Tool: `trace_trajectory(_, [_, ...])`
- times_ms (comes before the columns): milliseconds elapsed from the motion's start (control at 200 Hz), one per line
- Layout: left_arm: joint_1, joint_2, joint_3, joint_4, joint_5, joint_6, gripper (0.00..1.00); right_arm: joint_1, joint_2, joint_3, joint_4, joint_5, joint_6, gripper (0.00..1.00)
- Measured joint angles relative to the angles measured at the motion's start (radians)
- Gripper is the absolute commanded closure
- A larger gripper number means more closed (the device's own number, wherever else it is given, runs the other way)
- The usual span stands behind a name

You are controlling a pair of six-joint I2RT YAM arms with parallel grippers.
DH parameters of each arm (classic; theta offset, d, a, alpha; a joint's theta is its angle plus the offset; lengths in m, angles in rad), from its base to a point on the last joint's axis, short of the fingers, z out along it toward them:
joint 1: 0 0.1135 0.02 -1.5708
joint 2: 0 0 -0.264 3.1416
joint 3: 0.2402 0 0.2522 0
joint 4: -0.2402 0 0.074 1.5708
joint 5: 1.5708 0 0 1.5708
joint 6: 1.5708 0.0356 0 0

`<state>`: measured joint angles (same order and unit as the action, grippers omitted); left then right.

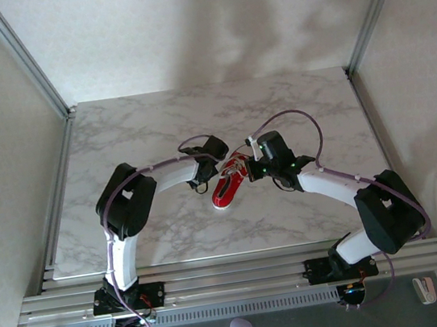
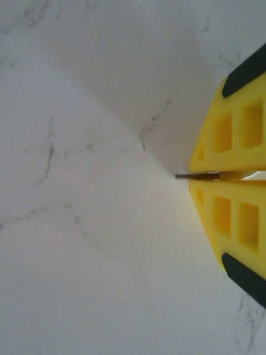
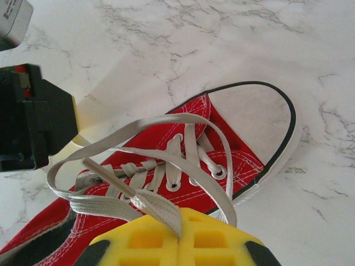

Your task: Tie the shoes

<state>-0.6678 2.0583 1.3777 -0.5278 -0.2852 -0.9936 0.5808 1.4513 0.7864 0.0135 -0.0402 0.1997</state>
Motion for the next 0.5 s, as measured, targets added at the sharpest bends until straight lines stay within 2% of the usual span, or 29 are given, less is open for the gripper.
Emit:
trace_trajectory(20, [0.0,0.0,0.005,-0.003,0.0,0.001,1.0,0.0,0.0,0.0,-0.001,0.0,0.0,1.0])
trace_trajectory(175, [0.011,0.016,0.028,0.015,-0.003,0.037,1.0,0.0,0.0,0.0,-0.003,0.013,0.0,1.0])
trace_trajectory(305, [0.03,0.012,0.026,0.042,-0.058,0.067,1.0,0.001,-0.007,0.0,-0.011,0.023,0.0,1.0])
trace_trajectory(500, [0.08,-0.106,-0.059,0.076,-0.162,0.094,1.0,0.001,-0.051,0.0,-0.036,0.066,0.012,1.0])
